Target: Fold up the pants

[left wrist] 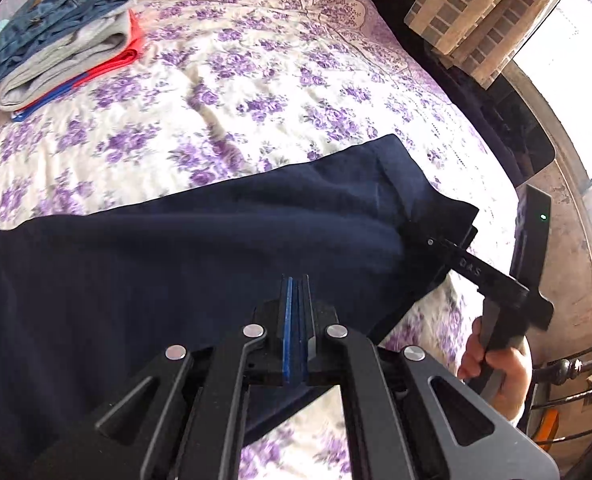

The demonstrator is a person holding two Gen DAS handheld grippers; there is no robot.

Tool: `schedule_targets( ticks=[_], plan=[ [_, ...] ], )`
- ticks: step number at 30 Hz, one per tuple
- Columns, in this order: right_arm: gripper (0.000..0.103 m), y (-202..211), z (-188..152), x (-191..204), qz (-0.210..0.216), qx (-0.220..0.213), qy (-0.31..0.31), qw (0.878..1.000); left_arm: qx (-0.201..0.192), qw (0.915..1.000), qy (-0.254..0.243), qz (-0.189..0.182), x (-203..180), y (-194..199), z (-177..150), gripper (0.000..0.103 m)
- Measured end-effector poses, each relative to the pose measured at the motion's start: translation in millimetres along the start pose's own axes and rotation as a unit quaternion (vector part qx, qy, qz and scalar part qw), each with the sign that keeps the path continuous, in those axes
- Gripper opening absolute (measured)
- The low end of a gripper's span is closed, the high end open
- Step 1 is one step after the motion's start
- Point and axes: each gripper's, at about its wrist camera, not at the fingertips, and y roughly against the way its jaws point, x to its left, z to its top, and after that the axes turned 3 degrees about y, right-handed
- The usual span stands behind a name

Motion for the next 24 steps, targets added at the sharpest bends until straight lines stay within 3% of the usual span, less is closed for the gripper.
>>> schedule_targets(
  ticks=[2,4,6,18,24],
  plan=[
    [0.020,0,0,1,-0.002,0.002,0.001,1.000,0.024,0.9993,0.011,0.027,1,-32,6,0.002],
    [0.021,1,0,2,-0.002,0.003,0.002,1.000,0.076,0.9961,0.035,0.027,14,-63,-6,0.002],
    [0.021,1,0,2,0.000,0.004,0.001,1.000,0.048,0.9981,0.035,0.013,20,-62,-19,0.002],
    [0.023,15,8,19,0.004,-0.012,0.009,1.000,0.044,0.9981,0.044,-0.005,23,-58,-28,0.002],
    [0.022,27,13,44,-0.003,-0.023,0.044,0.999,0.043,0.9949,0.072,-0.056,42,-55,-26,0.001]
  ],
)
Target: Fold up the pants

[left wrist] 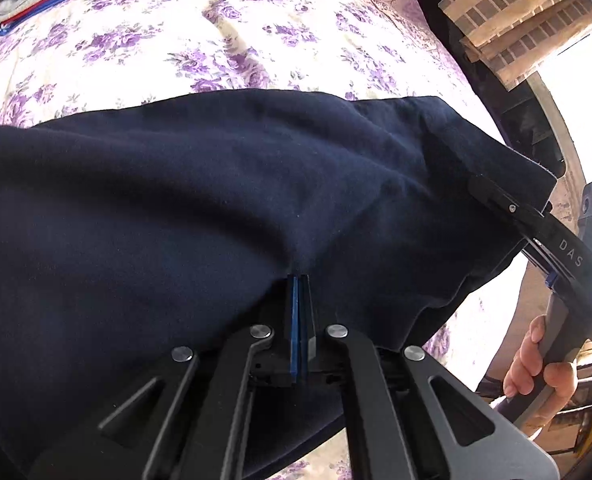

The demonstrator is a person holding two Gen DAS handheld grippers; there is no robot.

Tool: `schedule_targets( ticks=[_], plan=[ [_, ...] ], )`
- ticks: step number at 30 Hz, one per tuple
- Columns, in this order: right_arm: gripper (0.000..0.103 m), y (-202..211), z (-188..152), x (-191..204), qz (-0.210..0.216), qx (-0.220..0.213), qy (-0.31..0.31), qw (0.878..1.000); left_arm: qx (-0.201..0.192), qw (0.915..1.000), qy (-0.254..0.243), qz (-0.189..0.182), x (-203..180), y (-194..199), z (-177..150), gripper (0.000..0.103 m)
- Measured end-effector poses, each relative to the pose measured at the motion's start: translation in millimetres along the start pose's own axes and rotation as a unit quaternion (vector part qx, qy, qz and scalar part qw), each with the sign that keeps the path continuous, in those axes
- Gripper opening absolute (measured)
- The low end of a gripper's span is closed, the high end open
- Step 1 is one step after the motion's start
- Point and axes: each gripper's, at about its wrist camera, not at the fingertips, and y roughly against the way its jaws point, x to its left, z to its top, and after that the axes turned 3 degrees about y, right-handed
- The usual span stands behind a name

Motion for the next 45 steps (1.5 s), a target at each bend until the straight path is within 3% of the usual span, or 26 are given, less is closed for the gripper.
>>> schedule_targets(
  ticks=[2,5,9,12,16,19,21,23,25,28,30,33,35,37,39,41,43,44,45],
  plan=[
    [0.022,4,4,11,-0.002,-0.003,0.017,1.000,-0.017,0.9997,0.016,-0.007,12,20,-2,0.001],
    [0.022,9,10,29,0.002,-0.009,0.051,0.999,-0.093,0.9954,0.023,0.001,41,85,-16,0.001],
    [0.022,19,17,81,0.032,-0.017,0.109,0.993,-0.169,0.9764,0.080,0.108,112,169,-52,0.003],
    [0.022,28,11,152,0.062,-0.031,0.197,0.978,-0.183,0.9609,0.155,0.138,180,202,-86,0.004],
    [0.022,12,-22,251,0.094,-0.012,0.319,0.943,-0.181,0.9444,0.231,0.148,246,211,-125,0.004],
    [0.022,-29,-71,306,0.103,0.048,0.396,0.911,-0.181,0.9469,0.243,0.108,268,209,-140,0.003],
    [0.022,-64,-108,325,0.094,0.102,0.428,0.893,-0.181,0.9474,0.240,0.109,269,208,-140,0.003],
    [0.023,-89,-139,332,0.067,0.120,0.456,0.879,-0.180,0.9484,0.234,0.115,268,204,-139,0.003],
    [0.024,-86,-151,334,0.056,0.097,0.472,0.874,-0.183,0.9497,0.227,0.115,267,202,-140,0.003],
    [0.035,-82,-147,328,0.070,0.112,0.459,0.878,-0.188,0.9505,0.225,0.104,270,201,-144,0.003],
    [0.063,-83,-147,329,0.086,0.133,0.453,0.877,-0.190,0.9510,0.224,0.097,273,201,-146,0.003],
    [0.069,-73,-154,341,0.074,0.172,0.475,0.860,-0.192,0.9518,0.221,0.093,274,201,-147,0.003],
    [0.069,-54,-148,350,0.110,0.195,0.480,0.848,-0.191,0.9520,0.221,0.090,274,201,-148,0.003],
    [0.075,-31,-129,356,0.127,0.178,0.477,0.852,-0.192,0.9521,0.221,0.088,274,201,-147,0.003],
    [0.085,-18,-107,363,0.097,0.130,0.486,0.859,-0.194,0.9519,0.221,0.086,274,201,-148,0.003],
    [0.085,-28,-85,368,0.060,0.110,0.483,0.867,-0.195,0.9519,0.221,0.083,275,201,-150,0.003],
    [0.045,-49,-67,370,0.040,0.106,0.471,0.875,-0.196,0.9519,0.221,0.081,275,201,-150,0.003],
    [0.001,-63,-62,371,0.026,0.118,0.471,0.874,-0.195,0.9521,0.221,0.080,275,201,-150,0.003],
    [0.000,-79,-57,370,0.020,0.144,0.463,0.874,-0.195,0.9524,0.221,0.078,275,201,-150,0.003]
  ],
)
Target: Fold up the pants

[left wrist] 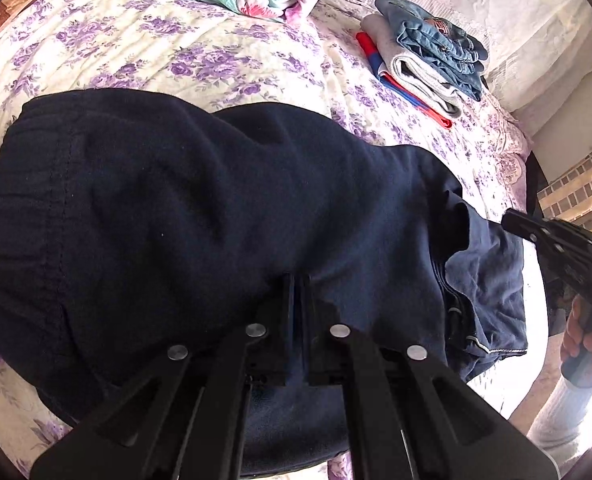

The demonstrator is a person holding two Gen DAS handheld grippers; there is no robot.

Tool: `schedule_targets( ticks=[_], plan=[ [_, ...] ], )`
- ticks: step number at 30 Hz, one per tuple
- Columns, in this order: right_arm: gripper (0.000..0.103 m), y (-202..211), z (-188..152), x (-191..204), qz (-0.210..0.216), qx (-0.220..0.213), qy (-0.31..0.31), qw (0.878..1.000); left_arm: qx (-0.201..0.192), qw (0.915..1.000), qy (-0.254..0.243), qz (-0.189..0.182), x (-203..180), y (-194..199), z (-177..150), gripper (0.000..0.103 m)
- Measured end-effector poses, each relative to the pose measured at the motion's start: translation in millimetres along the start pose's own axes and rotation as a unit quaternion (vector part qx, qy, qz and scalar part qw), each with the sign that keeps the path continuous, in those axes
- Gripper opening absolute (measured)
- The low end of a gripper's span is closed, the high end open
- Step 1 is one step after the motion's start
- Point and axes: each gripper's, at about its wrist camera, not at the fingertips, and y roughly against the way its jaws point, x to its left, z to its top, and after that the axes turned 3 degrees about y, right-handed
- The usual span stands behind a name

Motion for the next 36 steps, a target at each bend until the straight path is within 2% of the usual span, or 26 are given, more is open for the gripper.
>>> schedule_targets(
  ticks=[2,5,9,12,16,17,18,19,21,23,24,25,26,28,30,33,35,36],
  plan=[
    [0.000,-23,7,-8,0.020,0.026,-0.008,0.999,0.001,1.0000,0.000,-0.003,1,0,0,0.003],
    [0.000,-61,6,-6,0.003,0.066,-0.006,0.998,0.002,1.0000,-0.003,-0.004,1,0,0,0.003],
    [0.000,-73,11,-6,0.000,0.065,-0.011,0.998,0.006,1.0000,-0.003,-0.004,1,-1,1,0.003],
    [0.004,-64,12,-5,0.010,0.068,-0.016,0.998,0.009,0.9999,-0.002,-0.008,2,-1,2,0.003],
    [0.004,-14,2,1,0.084,0.018,-0.031,0.996,0.002,0.9997,-0.003,-0.025,4,11,0,0.003],
    [0.012,-1,-6,5,0.096,0.007,-0.027,0.995,-0.005,0.9996,-0.004,-0.028,5,19,-1,0.003],
    [0.025,8,-17,9,0.110,0.004,-0.027,0.994,-0.016,0.9995,-0.005,-0.027,5,30,-2,0.003],
    [0.028,12,-30,12,0.123,0.005,-0.032,0.992,-0.031,0.9992,-0.004,-0.023,7,42,-4,0.005],
    [0.028,12,-56,20,0.130,0.012,-0.039,0.991,-0.059,0.9980,0.008,-0.022,13,71,-10,0.013],
    [0.030,-1,-77,30,0.123,0.027,-0.034,0.992,-0.085,0.9960,0.025,-0.011,23,97,-19,0.038],
    [0.031,-11,-86,35,0.118,0.033,-0.031,0.992,-0.098,0.9945,0.036,0.003,29,109,-25,0.046],
    [0.032,-15,-90,37,0.109,0.015,-0.029,0.994,-0.108,0.9929,0.048,0.016,35,119,-30,0.060],
    [0.032,-14,-92,38,0.105,-0.002,-0.025,0.994,-0.118,0.9905,0.064,0.029,42,128,-36,0.069],
    [0.034,-5,-94,33,0.119,-0.018,-0.042,0.992,-0.127,0.9865,0.094,0.044,54,139,-47,0.071],
    [0.034,8,-97,25,0.166,-0.046,-0.072,0.982,-0.123,0.9839,0.121,0.045,68,140,-54,0.071],
    [0.035,36,-110,17,0.183,-0.106,-0.096,0.973,-0.108,0.9812,0.159,0.020,84,132,-60,0.072],
    [0.035,47,-119,13,0.182,-0.125,-0.107,0.969,-0.091,0.9795,0.180,-0.007,90,118,-62,0.079],
    [0.035,51,-123,12,0.185,-0.126,-0.110,0.968,-0.081,0.9795,0.184,-0.015,89,110,-62,0.079]
  ],
)
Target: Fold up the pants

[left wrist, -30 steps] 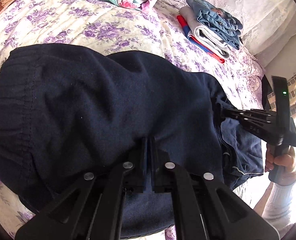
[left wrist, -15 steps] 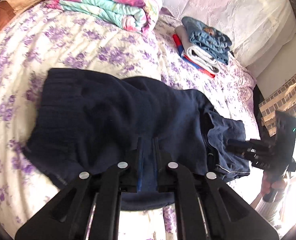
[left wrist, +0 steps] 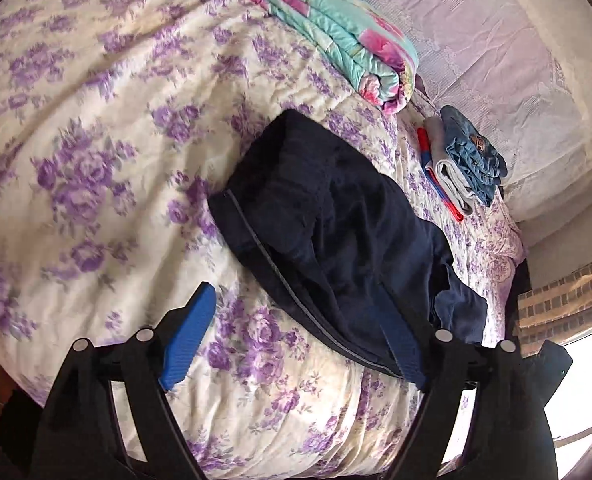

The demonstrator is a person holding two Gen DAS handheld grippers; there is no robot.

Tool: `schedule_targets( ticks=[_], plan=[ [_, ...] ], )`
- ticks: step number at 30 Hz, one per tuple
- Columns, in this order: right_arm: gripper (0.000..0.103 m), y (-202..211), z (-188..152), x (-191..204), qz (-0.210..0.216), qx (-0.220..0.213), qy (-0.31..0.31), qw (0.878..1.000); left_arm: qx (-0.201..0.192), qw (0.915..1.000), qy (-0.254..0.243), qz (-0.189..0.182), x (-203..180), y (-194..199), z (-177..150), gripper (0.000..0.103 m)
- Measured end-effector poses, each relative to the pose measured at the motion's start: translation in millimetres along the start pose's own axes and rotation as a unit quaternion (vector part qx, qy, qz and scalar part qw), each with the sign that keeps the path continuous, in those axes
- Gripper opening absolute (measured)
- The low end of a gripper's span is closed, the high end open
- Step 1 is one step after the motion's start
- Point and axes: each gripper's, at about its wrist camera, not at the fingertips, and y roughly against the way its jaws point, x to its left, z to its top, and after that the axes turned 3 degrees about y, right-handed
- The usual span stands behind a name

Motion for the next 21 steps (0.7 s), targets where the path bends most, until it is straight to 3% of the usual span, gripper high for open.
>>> schedule_targets(
  ticks=[4,9,10,11,13,17,21],
  plan=[
    [0.035,13,-11,-5,-0.011,-0.001,-0.006,1.000,0.033,0.9994,0.001,-0.009,-9,-39,-2,0.080],
    [0.036,15,-23,-9,-0.009,0.001,-0.021,1.000,0.023,0.9995,-0.020,0.005,-34,-85,24,0.088],
    [0.036,15,-25,-9,-0.012,0.003,-0.022,1.000,0.022,0.9993,-0.026,0.015,-40,-92,29,0.079],
    [0.037,14,-26,-9,-0.014,0.005,-0.023,1.000,0.014,0.9987,-0.038,0.032,-45,-93,32,0.050],
    [0.037,12,-30,-10,-0.023,0.012,-0.025,0.999,0.002,0.9970,-0.074,0.020,-60,-85,29,0.027],
    [0.037,-4,-19,-10,-0.010,0.049,-0.023,0.998,-0.078,0.9850,-0.151,0.033,-89,-45,5,0.022],
    [0.045,-32,12,-2,-0.010,0.078,0.001,0.997,-0.101,0.9763,-0.190,0.025,-107,-23,-9,0.022]
  ],
)
